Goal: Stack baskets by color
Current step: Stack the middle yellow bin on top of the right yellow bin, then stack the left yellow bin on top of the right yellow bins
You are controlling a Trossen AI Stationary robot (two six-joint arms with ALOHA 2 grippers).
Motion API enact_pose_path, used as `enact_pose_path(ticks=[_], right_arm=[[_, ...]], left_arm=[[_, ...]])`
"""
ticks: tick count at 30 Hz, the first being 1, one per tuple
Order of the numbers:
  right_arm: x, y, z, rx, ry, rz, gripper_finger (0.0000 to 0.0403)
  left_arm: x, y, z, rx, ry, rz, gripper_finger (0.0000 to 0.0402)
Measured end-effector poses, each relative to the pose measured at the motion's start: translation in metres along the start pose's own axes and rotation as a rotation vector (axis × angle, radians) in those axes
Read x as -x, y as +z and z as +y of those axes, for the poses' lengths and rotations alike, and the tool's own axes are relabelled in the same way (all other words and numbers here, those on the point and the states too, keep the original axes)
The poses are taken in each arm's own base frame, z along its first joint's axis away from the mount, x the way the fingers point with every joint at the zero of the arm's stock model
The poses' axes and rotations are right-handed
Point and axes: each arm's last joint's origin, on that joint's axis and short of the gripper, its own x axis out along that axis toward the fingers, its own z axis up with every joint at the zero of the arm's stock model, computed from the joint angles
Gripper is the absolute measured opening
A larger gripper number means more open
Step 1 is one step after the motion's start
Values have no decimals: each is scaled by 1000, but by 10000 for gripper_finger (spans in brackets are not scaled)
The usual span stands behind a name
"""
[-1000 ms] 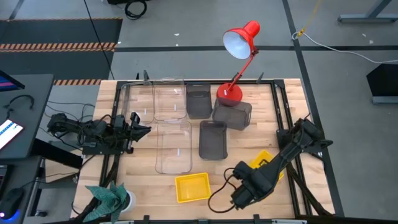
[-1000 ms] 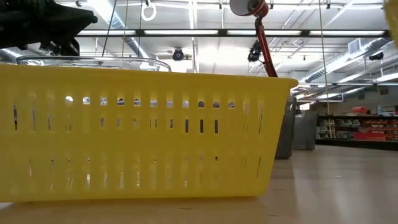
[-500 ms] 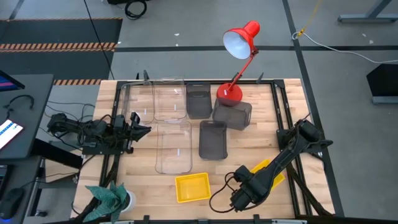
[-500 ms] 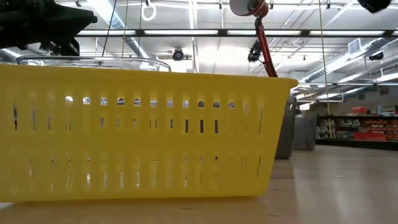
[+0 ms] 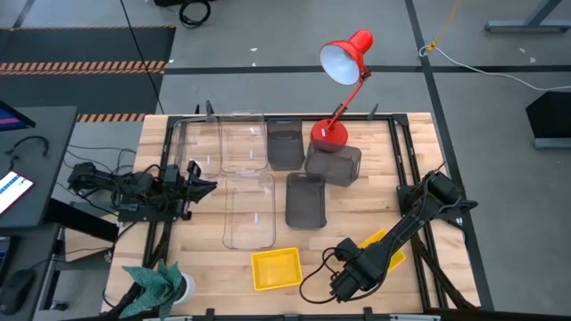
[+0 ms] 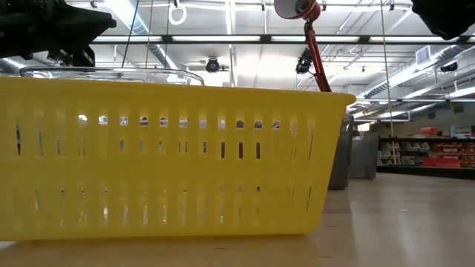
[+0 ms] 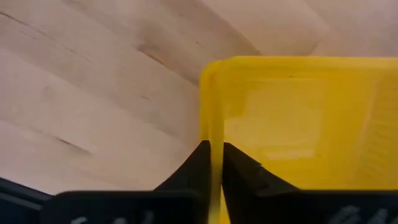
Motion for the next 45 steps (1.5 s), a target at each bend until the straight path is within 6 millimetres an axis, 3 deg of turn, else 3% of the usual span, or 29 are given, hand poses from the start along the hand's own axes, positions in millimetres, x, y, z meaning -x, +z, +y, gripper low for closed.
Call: enact_pose_path(ticks=[9, 15, 21, 30, 40, 45], right_arm=[[2, 5, -1, 15, -24, 28, 140], [19, 10, -3, 70, -62, -1, 172], [31, 11, -2, 74, -51, -59, 176], [36, 32, 25, 83, 209, -322, 176], [46, 61, 52, 56, 469, -412, 175], [45, 68, 54, 44, 488, -435, 175]], left_arm=[[0, 0, 0, 0, 0, 0, 33], [0, 0, 0, 0, 0, 0, 35], [0, 0, 0, 0, 0, 0, 28], [0, 0, 0, 0, 0, 0, 36], [0, 0, 0, 0, 0, 0, 25], [0, 0, 0, 0, 0, 0, 31]])
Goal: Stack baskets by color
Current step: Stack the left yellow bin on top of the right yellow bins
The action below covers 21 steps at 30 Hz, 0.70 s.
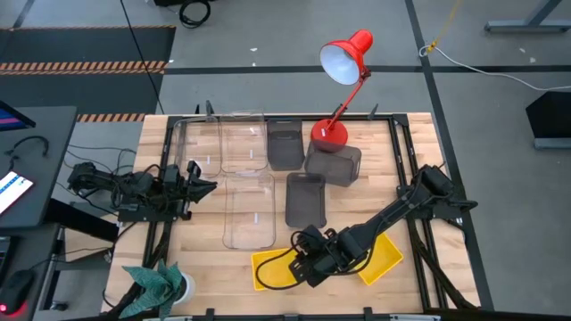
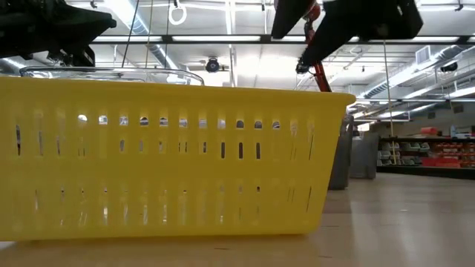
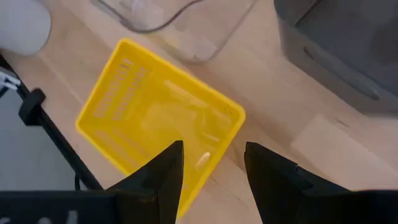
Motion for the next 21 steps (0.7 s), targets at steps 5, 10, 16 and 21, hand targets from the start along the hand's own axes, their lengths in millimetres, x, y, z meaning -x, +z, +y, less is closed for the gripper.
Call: enact_pose_path(ticks=[5, 10, 16, 21], right_arm=[[-18, -6, -7, -46, 47, -5, 185], [-30, -12, -14, -71, 78, 7, 194], [-40, -18, -22, -82, 95, 14, 197], [-51, -24, -31, -107, 136, 23, 197]], left_arm=[[0, 0, 0, 0, 0, 0, 33], [0, 0, 0, 0, 0, 0, 26], [0, 0, 0, 0, 0, 0, 30], [0, 0, 0, 0, 0, 0, 36]])
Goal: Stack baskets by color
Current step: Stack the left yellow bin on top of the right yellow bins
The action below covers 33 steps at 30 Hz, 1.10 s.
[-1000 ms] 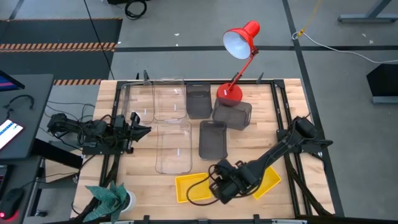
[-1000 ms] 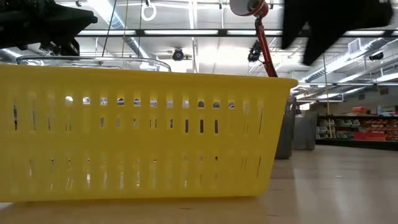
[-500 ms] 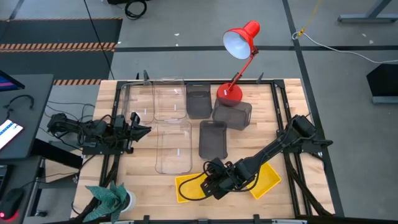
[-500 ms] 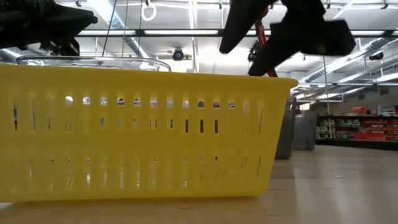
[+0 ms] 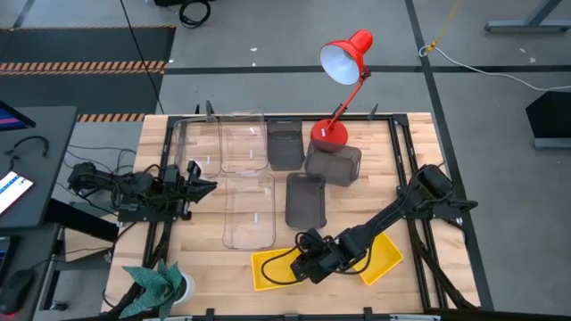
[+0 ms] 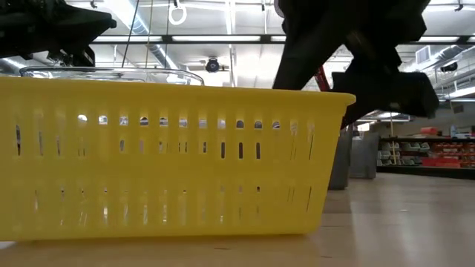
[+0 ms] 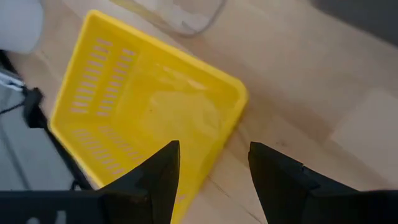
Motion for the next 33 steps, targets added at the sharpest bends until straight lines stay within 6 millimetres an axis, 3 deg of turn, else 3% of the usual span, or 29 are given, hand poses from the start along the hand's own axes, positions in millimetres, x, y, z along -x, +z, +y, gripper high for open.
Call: enact_pose_path(ticks=[11, 18, 27, 33], right_arm=[[-8, -3, -14, -10, -7, 25, 186], [-11, 4, -17, -29, -34, 65, 129], [-11, 5, -18, -17, -37, 95, 17], [-8, 6, -16, 2, -26, 138, 18]], left_arm=[[0, 0, 0, 0, 0, 0, 28], [0, 0, 0, 0, 0, 0, 36], [0, 0, 0, 0, 0, 0, 25], [0, 0, 0, 0, 0, 0, 30]])
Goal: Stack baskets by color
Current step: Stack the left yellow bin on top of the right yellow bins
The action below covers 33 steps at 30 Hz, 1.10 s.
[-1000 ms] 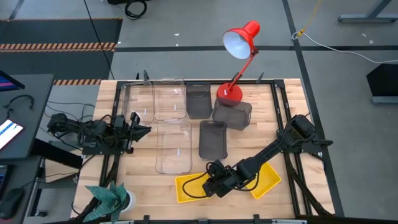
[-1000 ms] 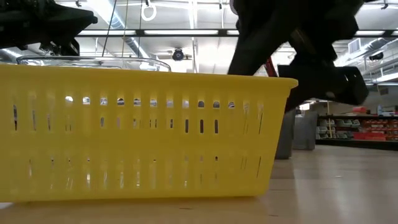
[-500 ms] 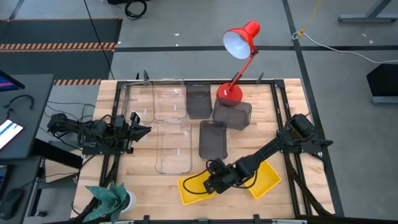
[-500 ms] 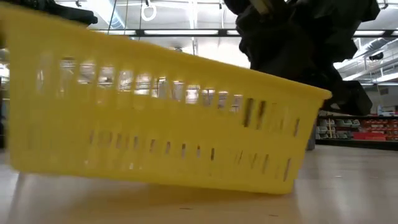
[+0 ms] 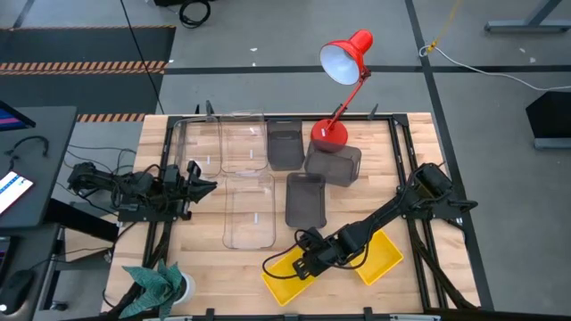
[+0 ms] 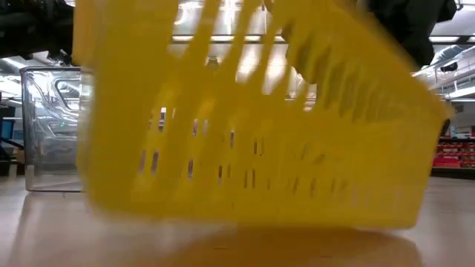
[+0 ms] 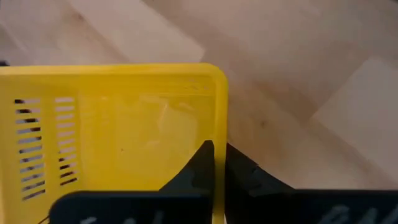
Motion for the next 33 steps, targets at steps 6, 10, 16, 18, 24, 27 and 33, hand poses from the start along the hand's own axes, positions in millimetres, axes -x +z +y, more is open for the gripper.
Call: enact_pose_path(ticks=[6, 10, 16, 18, 24, 27, 33], right_arm=[[32, 8, 5, 42, 17, -19, 8], [70, 12, 2, 56, -10, -77, 13], [123, 3, -8, 83, -37, -60, 10], [139, -3, -13, 94, -56, -30, 10], [171, -24, -41, 67, -253, 31, 10], [184, -33, -54, 41, -346, 32, 10], [210, -47, -73, 51, -435, 60, 10]], left_arm=[[0, 0, 0, 0, 0, 0, 33], [0, 0, 0, 0, 0, 0, 28], [0, 0, 0, 0, 0, 0, 29], [0, 0, 0, 0, 0, 0, 32], [0, 0, 0, 0, 0, 0, 36], [0, 0, 0, 0, 0, 0, 32], [0, 0, 0, 0, 0, 1, 28]])
